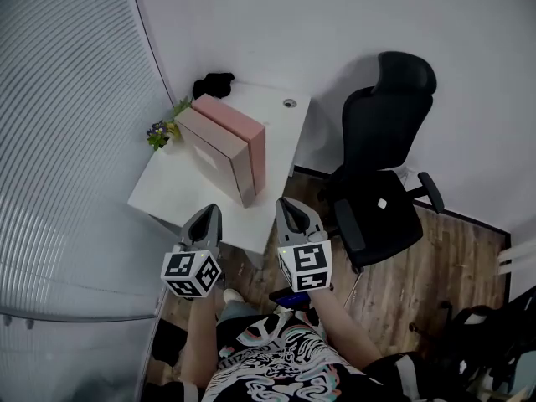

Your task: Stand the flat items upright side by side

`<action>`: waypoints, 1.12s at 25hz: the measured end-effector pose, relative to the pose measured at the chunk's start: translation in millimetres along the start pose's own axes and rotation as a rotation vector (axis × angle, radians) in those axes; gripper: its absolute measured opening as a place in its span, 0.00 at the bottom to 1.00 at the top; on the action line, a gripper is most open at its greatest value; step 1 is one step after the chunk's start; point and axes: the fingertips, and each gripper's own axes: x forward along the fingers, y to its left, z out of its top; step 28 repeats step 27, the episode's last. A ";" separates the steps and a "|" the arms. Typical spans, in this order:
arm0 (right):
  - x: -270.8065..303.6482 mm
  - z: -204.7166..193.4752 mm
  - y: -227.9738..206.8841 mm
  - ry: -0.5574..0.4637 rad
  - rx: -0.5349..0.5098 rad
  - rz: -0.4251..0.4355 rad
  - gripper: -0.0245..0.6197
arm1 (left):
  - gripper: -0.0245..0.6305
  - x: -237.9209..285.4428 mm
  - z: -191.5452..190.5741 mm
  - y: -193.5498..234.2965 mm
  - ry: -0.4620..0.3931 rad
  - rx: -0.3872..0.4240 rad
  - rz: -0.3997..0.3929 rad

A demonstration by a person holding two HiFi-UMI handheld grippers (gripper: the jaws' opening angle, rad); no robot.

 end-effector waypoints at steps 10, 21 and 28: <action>-3.9 -5.5 1.4 0.020 0.013 0.011 0.04 | 0.04 1.4 -4.4 -1.2 0.002 -0.007 0.013; 0.9 -4.0 -1.4 0.018 0.031 0.008 0.04 | 0.04 4.7 -3.1 1.8 0.001 -0.007 0.018; 3.1 -4.0 -2.7 0.016 0.028 0.011 0.04 | 0.04 7.3 -1.4 2.5 -0.004 -0.006 0.020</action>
